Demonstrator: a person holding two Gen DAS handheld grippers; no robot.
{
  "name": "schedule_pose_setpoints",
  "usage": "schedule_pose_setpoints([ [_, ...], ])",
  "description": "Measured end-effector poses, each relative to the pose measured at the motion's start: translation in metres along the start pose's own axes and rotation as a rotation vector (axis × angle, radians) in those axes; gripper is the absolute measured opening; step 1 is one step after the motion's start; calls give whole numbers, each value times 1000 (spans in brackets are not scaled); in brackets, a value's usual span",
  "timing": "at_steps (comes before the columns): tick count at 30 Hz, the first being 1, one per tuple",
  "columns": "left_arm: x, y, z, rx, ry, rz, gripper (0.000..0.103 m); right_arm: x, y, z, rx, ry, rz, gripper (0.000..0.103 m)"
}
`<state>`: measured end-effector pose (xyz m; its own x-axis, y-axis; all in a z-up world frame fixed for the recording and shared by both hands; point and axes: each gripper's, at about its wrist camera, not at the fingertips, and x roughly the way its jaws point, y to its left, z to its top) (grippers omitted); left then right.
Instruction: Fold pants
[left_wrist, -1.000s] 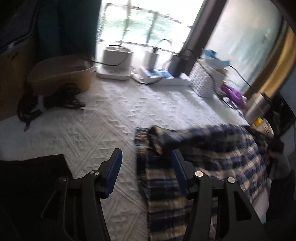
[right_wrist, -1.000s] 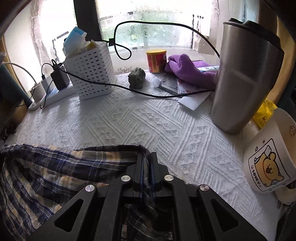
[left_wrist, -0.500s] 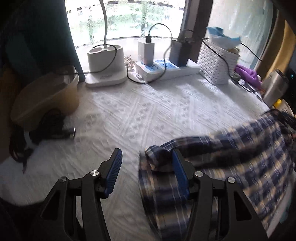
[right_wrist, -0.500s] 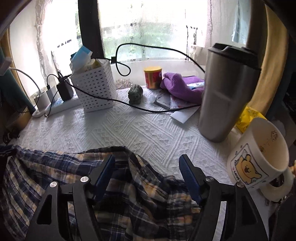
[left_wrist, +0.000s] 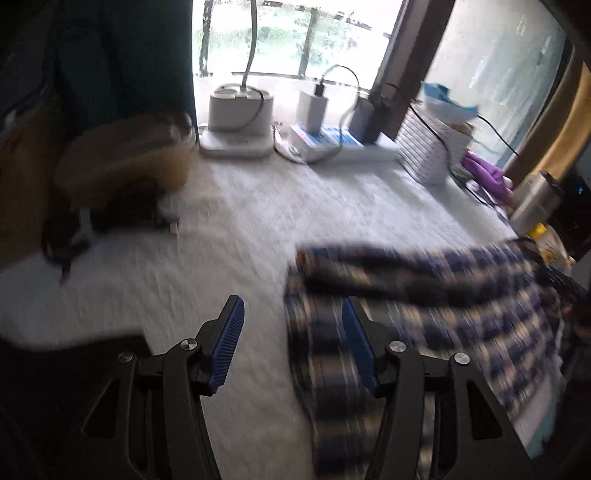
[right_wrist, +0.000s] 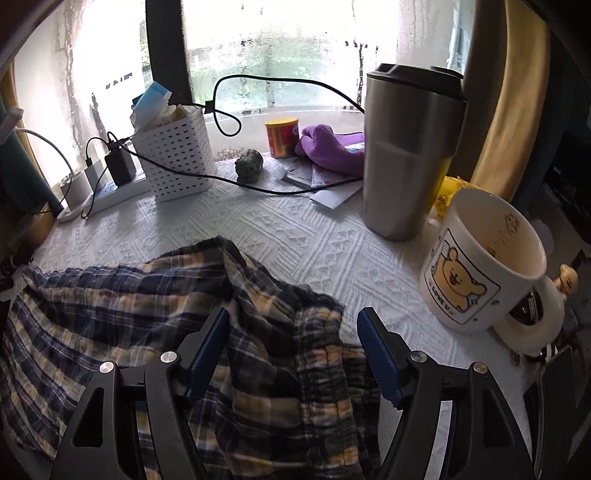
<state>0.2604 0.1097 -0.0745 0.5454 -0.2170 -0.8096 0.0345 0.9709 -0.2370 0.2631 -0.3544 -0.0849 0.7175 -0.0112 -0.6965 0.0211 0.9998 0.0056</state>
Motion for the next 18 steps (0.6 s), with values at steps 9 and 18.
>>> schedule_pose_setpoints([
  [9,-17,-19,-59,-34,53,-41,44,-13,10,-11,-12,-6,26,73],
  [18,-40,-29,-84,-1,30,-26,1,-31,13,-22,-9,-25,36,73],
])
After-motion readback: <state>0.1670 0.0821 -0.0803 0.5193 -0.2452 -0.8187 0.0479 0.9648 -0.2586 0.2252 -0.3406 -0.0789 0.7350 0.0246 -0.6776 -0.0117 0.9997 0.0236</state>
